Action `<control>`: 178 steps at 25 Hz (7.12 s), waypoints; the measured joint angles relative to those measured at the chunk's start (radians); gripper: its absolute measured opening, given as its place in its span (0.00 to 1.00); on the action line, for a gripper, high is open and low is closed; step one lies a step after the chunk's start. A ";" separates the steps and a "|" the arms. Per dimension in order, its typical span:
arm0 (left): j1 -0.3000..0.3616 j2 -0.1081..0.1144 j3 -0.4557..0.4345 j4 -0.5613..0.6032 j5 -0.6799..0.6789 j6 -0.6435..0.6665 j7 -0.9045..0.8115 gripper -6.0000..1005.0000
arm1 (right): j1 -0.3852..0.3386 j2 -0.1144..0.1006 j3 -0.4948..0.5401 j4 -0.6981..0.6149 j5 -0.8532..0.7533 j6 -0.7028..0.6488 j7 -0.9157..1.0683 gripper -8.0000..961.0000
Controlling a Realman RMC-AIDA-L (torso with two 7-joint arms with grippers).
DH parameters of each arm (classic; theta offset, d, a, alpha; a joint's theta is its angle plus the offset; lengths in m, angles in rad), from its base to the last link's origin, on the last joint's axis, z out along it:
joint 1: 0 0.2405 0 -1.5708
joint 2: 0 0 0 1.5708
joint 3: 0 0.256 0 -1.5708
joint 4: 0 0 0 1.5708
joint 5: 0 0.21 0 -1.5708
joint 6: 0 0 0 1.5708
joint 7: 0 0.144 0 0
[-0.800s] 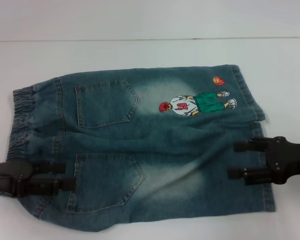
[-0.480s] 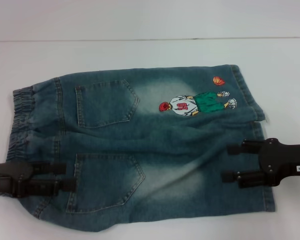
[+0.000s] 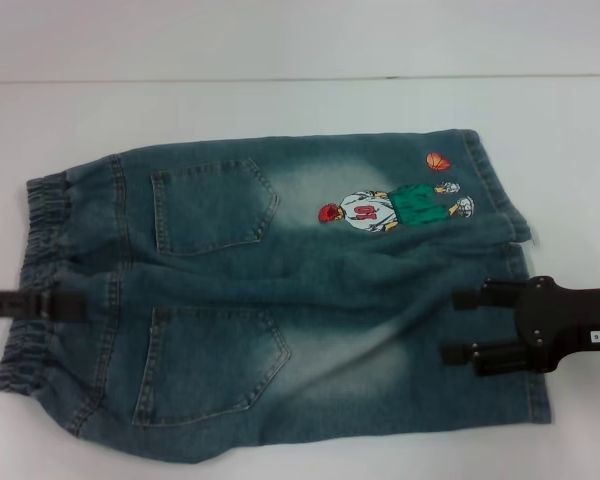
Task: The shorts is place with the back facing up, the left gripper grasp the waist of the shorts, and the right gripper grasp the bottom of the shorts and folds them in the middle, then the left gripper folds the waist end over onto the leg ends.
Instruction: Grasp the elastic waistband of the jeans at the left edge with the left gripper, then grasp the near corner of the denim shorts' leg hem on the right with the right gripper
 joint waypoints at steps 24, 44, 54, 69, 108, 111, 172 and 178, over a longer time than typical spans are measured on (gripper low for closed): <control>-0.191 0.037 0.048 -0.100 0.548 -0.160 -0.412 0.90 | 0.007 0.001 -0.003 0.000 0.000 0.012 -0.010 0.98; -0.202 0.020 0.087 -0.139 0.555 -0.210 -0.415 0.90 | 0.008 0.003 -0.012 0.000 0.000 0.029 -0.012 0.98; -0.213 0.004 0.088 -0.134 0.554 -0.211 -0.415 0.83 | 0.009 0.003 -0.012 0.000 0.000 0.037 -0.012 0.98; -0.214 -0.015 0.087 -0.095 0.555 -0.243 -0.411 0.56 | 0.007 0.003 -0.007 0.001 0.001 0.050 -0.012 0.98; -0.248 -0.004 0.076 -0.077 0.503 -0.221 -0.392 0.06 | 0.152 -0.083 -0.077 -0.276 -0.396 -0.229 0.530 0.98; -0.252 -0.004 0.076 -0.078 0.503 -0.226 -0.392 0.06 | 0.159 -0.079 -0.130 -0.257 -0.433 -0.215 0.533 0.98; -0.272 -0.022 0.083 -0.093 0.501 -0.243 -0.386 0.06 | 0.331 -0.026 -0.273 -0.077 -0.578 -0.096 0.560 0.98; -0.272 -0.022 0.083 -0.099 0.501 -0.245 -0.386 0.06 | 0.333 -0.027 -0.275 -0.077 -0.560 -0.098 0.555 0.98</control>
